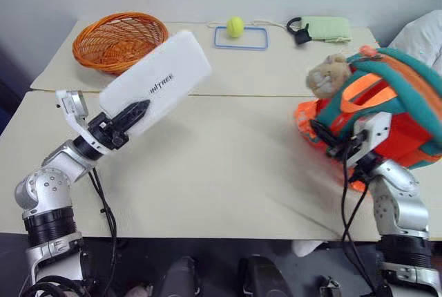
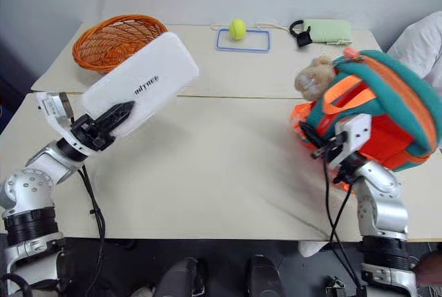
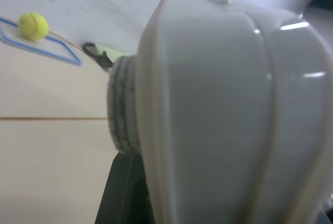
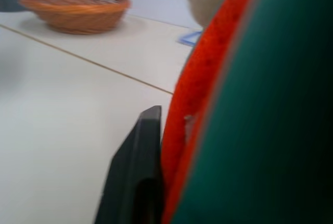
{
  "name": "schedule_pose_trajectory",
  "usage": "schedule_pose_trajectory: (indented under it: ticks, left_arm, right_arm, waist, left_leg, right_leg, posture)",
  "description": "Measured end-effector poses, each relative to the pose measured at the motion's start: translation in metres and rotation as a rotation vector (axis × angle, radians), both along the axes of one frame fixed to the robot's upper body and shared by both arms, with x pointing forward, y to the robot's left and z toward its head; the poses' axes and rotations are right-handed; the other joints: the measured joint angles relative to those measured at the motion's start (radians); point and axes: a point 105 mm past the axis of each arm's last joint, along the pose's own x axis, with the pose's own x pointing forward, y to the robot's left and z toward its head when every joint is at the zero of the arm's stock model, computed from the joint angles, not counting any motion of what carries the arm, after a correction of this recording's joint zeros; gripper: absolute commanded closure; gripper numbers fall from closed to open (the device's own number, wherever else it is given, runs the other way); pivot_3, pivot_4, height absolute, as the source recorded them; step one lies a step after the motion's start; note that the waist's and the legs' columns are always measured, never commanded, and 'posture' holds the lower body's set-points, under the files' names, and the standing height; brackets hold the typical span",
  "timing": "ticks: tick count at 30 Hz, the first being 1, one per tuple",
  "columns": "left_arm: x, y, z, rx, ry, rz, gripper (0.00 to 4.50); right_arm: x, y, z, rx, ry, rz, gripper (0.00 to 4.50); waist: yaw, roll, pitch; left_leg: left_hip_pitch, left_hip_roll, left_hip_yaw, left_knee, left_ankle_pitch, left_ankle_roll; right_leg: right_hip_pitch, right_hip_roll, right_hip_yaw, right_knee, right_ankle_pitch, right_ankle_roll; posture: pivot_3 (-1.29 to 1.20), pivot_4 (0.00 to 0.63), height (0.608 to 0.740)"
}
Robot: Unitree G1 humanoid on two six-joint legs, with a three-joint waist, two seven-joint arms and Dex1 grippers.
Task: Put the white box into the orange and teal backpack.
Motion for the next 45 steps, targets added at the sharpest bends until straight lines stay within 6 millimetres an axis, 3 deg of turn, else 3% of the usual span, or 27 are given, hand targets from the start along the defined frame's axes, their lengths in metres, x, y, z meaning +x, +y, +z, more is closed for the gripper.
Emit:
schedule_pose_trajectory:
  ticks: [3, 7, 9, 11, 14, 16, 20, 24, 28, 34, 41, 45]
  left_arm:
    - [0.005, 0.002, -0.003, -0.019, 0.028, 0.048, 3.26]
    - [0.012, 0.001, -0.005, -0.061, 0.062, 0.055, 3.26]
    - [0.012, -0.001, -0.005, -0.063, 0.066, 0.047, 3.26]
    - [0.013, -0.001, -0.005, -0.068, 0.068, 0.044, 3.26]
    - [0.01, 0.0, -0.004, -0.104, 0.076, 0.019, 3.26]
    - [0.003, 0.003, -0.002, -0.104, 0.071, 0.0, 3.26]
    - [-0.02, 0.006, 0.01, -0.049, 0.004, -0.046, 3.26]
    - [-0.04, -0.002, 0.023, 0.085, -0.098, -0.097, 3.26]
    - [-0.051, -0.012, 0.02, 0.264, -0.147, -0.162, 3.26]
    - [-0.036, -0.026, 0.008, 0.432, -0.202, -0.241, 3.26]
    - [-0.013, -0.04, 0.021, 0.667, -0.317, -0.321, 3.26]
    - [0.004, -0.06, 0.026, 0.83, -0.399, -0.346, 3.26]
  right_arm:
    - [-0.008, 0.059, 0.015, 0.027, -0.021, 0.22, 4.48]
    - [-0.027, 0.114, 0.051, 0.066, -0.04, 0.473, 4.48]
    - [-0.044, 0.133, 0.065, 0.06, -0.044, 0.599, 4.48]
    - [-0.061, 0.144, 0.067, 0.055, 0.008, 0.72, 4.48]
    - [-0.087, 0.141, 0.058, 0.003, 0.122, 0.849, 4.48]
    - [-0.093, 0.131, 0.05, -0.02, 0.186, 0.852, 4.48]
    - [-0.087, 0.098, 0.038, -0.057, 0.261, 0.719, 4.48]
    - [-0.08, 0.087, 0.039, -0.044, 0.256, 0.64, 4.48]
    - [-0.075, 0.082, 0.036, -0.038, 0.267, 0.598, 4.48]
    - [-0.07, 0.078, 0.031, -0.039, 0.291, 0.579, 4.48]
    - [-0.071, 0.074, 0.026, -0.066, 0.308, 0.579, 4.48]
    - [-0.071, 0.071, 0.024, -0.072, 0.317, 0.567, 4.48]
  waist:
    - [-0.007, 0.0, 0.0]
    - [-0.006, -0.001, 0.0]
    - [-0.003, -0.001, 0.0]
    - [0.003, -0.001, 0.0]
    - [0.011, -0.001, 0.0]
    - [0.012, -0.002, 0.001]
    - [0.012, -0.003, 0.001]
    - [0.009, -0.003, 0.001]
    - [0.011, -0.003, 0.001]
    - [0.022, -0.003, 0.001]
    - [0.034, -0.003, 0.001]
    - [0.04, -0.003, 0.001]
  left_leg:
    - [0.0, 0.001, -0.001, 0.0, 0.001, -0.001]
    - [-0.001, 0.0, -0.001, 0.0, 0.001, -0.001]
    - [-0.001, 0.0, -0.002, -0.001, 0.0, -0.001]
    - [-0.002, 0.0, -0.002, -0.001, 0.0, -0.001]
    - [-0.005, 0.0, -0.003, 0.0, -0.003, 0.002]
    - [-0.006, -0.001, -0.003, 0.001, -0.004, 0.004]
    - [-0.008, -0.002, -0.003, 0.002, -0.006, 0.007]
    - [-0.007, -0.001, -0.003, 0.001, -0.004, 0.005]
    - [-0.007, -0.001, -0.003, 0.001, -0.003, 0.004]
    - [-0.006, -0.002, -0.003, 0.001, -0.004, 0.005]
    - [-0.008, -0.002, -0.002, 0.001, -0.005, 0.006]
    - [-0.011, -0.002, -0.003, 0.004, -0.005, 0.008]
  right_leg:
    - [-0.001, 0.001, 0.0, 0.001, 0.0, 0.0]
    - [-0.002, 0.0, 0.0, 0.001, 0.0, 0.0]
    - [-0.001, 0.0, -0.001, 0.001, 0.0, 0.0]
    - [-0.001, 0.0, -0.001, 0.001, 0.0, 0.0]
    - [-0.002, -0.001, -0.002, -0.001, 0.0, 0.0]
    - [-0.001, -0.002, -0.003, -0.002, 0.0, 0.0]
    - [0.0, -0.002, -0.003, -0.006, 0.002, 0.003]
    - [0.0, -0.001, -0.003, -0.01, 0.002, 0.003]
    - [-0.001, -0.001, -0.002, -0.008, 0.002, 0.003]
    - [0.0, -0.002, -0.002, -0.008, 0.002, 0.003]
    - [-0.001, -0.002, -0.003, -0.01, 0.002, 0.003]
    - [-0.001, -0.002, -0.005, -0.011, 0.002, 0.004]
  posture:
    - [0.0, 0.15, 0.74]
    - [0.0, 0.15, 0.74]
    - [0.0, 0.15, 0.74]
    - [0.0, 0.15, 0.74]
    - [0.0, 0.15, 0.74]
    - [0.0, 0.15, 0.74]
    - [0.0, 0.15, 0.74]
    - [0.0, 0.15, 0.74]
    - [0.0, 0.15, 0.74]
    - [0.0, 0.15, 0.74]
    - [0.0, 0.15, 0.74]
    - [0.0, 0.15, 0.74]
